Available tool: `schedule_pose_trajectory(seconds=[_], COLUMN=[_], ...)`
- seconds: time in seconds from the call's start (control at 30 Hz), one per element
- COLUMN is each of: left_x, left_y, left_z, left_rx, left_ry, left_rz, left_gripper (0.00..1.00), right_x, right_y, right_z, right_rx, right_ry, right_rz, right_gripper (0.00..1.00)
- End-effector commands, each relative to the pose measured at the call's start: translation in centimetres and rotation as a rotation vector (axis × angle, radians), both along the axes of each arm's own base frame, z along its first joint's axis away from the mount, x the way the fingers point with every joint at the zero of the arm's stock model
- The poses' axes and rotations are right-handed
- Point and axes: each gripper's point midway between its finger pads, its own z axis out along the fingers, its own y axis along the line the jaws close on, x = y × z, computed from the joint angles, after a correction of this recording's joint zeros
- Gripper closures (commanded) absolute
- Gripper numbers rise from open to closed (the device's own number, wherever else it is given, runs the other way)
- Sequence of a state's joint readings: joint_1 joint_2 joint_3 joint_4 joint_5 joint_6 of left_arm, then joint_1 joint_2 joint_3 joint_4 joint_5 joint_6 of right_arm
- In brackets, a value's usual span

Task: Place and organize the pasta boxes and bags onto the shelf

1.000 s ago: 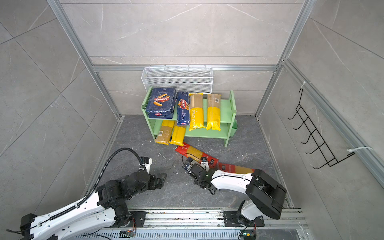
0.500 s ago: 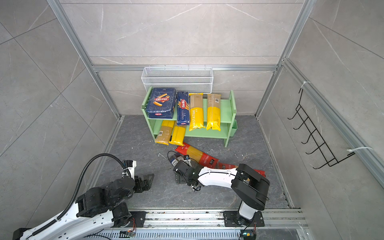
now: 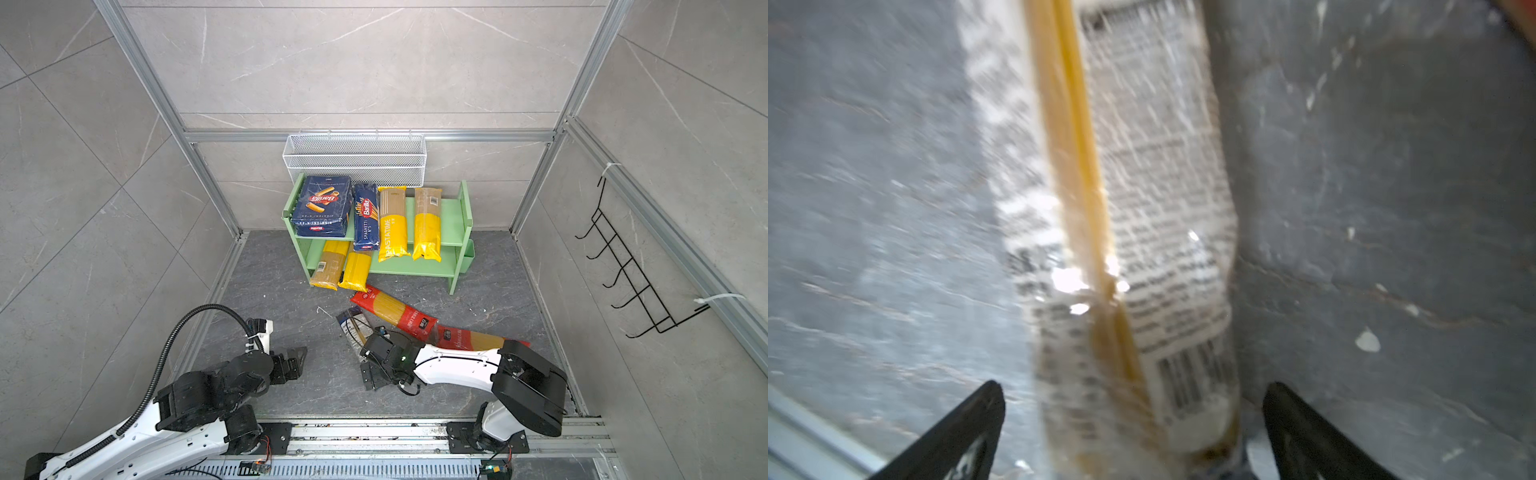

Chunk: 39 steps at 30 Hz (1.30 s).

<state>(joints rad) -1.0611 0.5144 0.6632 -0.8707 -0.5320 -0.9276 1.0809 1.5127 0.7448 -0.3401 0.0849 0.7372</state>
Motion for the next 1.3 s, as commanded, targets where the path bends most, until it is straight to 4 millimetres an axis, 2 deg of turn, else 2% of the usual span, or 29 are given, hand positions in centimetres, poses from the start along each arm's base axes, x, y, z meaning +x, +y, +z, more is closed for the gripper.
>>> schedule_pose_trajectory(seconds=[0.0, 0.17, 0.3, 0.5, 0.67, 0.8, 0.87, 0.93, 1.0, 1.13, 1.27], left_x=[0.4, 0.5, 0.7, 1.1, 1.0, 0.9, 1.0, 1.0, 1.2, 1.4, 1.4], left_y=[-0.4, -0.5, -0.8, -1.6, -1.9, -1.6, -1.4, -1.3, -1.4, -1.7, -1.8], left_z=[1.1, 1.2, 1.3, 1.7, 2.0, 2.0, 2.0, 2.1, 2.2, 2.5, 2.9], left_rx=[-0.037, -0.035, -0.028, -0.028, -0.034, -0.055, -0.053, -0.046, -0.033, -0.014, -0.012], left_ry=[-0.025, -0.028, -0.023, -0.020, -0.015, -0.023, -0.030, -0.033, -0.037, -0.038, -0.044], left_rz=[0.013, 0.019, 0.022, 0.016, 0.012, 0.018, 0.024, 0.028, 0.028, 0.021, 0.017], left_gripper=[0.01, 0.01, 0.01, 0.02, 0.03, 0.03, 0.03, 0.03, 0.02, 0.03, 0.02], right_x=[-0.4, -0.3, -0.8, -3.0, -3.7, -4.4, -4.9, -5.3, -5.7, -6.6, -7.1], right_y=[-0.3, -0.5, -0.7, -2.6, -3.5, -5.4, -6.4, -7.4, -8.0, -7.8, -7.6], right_z=[-1.4, -3.0, -4.5, -8.7, -11.8, -13.6, -14.2, -14.6, -14.9, -14.7, -12.5], right_rx=[-0.001, -0.020, -0.101, -0.272, -0.320, -0.338, -0.325, -0.334, -0.329, -0.317, -0.354], right_ry=[-0.008, -0.068, -0.100, -0.166, -0.189, -0.175, -0.164, -0.159, -0.157, -0.170, -0.227], right_rz=[0.018, 0.031, 0.054, 0.047, 0.001, -0.024, -0.037, -0.038, -0.057, -0.038, -0.023], right_gripper=[0.01, 0.01, 0.01, 0.01, 0.01, 0.07, 0.22, 0.48, 0.66, 0.89, 0.98])
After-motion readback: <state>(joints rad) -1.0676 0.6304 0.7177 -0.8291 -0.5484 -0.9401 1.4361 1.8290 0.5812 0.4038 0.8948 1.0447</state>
